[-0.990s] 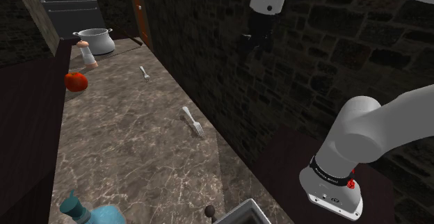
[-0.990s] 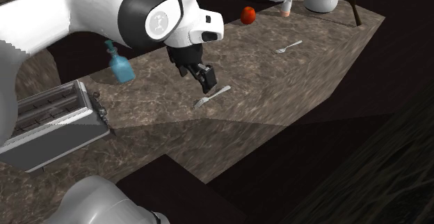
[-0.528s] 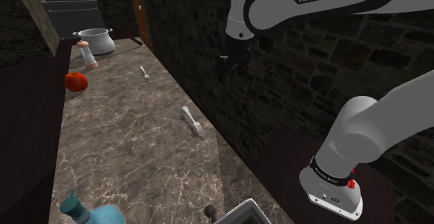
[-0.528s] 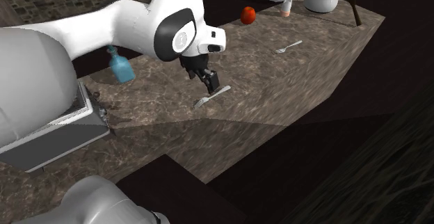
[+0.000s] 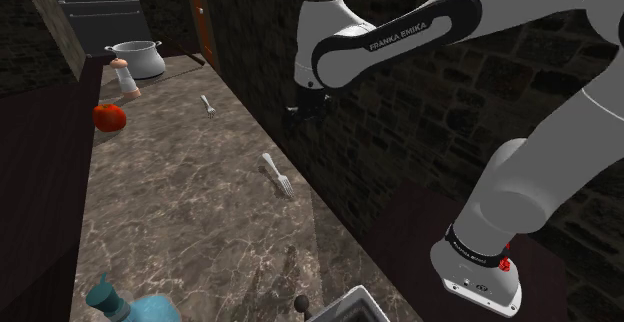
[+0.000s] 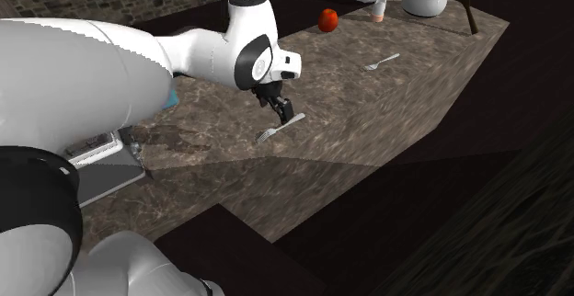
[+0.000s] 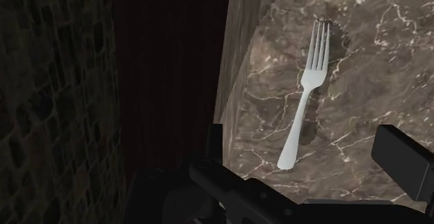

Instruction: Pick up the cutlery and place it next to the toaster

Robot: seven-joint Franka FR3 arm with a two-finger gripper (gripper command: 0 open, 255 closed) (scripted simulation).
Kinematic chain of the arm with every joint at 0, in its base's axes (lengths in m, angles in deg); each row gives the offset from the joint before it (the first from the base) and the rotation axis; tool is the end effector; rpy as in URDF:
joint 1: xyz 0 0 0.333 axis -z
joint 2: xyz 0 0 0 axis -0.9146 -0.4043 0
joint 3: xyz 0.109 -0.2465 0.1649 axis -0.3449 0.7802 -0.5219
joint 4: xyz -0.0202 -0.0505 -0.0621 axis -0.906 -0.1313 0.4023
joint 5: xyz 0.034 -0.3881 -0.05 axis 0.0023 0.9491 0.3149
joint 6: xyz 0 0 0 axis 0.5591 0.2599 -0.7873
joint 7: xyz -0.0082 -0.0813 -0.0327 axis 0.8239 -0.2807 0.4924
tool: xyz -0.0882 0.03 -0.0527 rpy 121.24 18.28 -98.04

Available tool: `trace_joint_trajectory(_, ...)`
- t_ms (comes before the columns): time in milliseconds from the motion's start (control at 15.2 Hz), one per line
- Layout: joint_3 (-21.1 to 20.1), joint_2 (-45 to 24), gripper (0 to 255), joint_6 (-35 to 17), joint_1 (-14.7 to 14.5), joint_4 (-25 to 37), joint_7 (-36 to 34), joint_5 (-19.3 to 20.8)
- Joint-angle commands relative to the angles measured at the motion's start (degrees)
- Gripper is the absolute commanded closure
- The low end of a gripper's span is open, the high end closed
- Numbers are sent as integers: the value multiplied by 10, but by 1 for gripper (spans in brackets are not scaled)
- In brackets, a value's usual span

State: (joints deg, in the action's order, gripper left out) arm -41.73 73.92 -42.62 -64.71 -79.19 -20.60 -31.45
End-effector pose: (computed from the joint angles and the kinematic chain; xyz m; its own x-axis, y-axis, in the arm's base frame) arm 0.4633 0.1035 0.4496 0.9648 -0.2241 0.1375 -0.2259 -0.9741 -0.0028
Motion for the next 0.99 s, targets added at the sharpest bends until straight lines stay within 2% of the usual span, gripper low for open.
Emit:
trace_joint_trajectory(0,-12,-41,0,-32,2,8,-26,13)
trace_joint_trajectory(330,-28,-152,0,-93,7,51,-91,66)
trace_joint_trajectory(660,-24,-267,0,-133,-4,114,-160,129)
trace_joint_trajectory(924,-18,-291,0,-153,-8,117,-170,143)
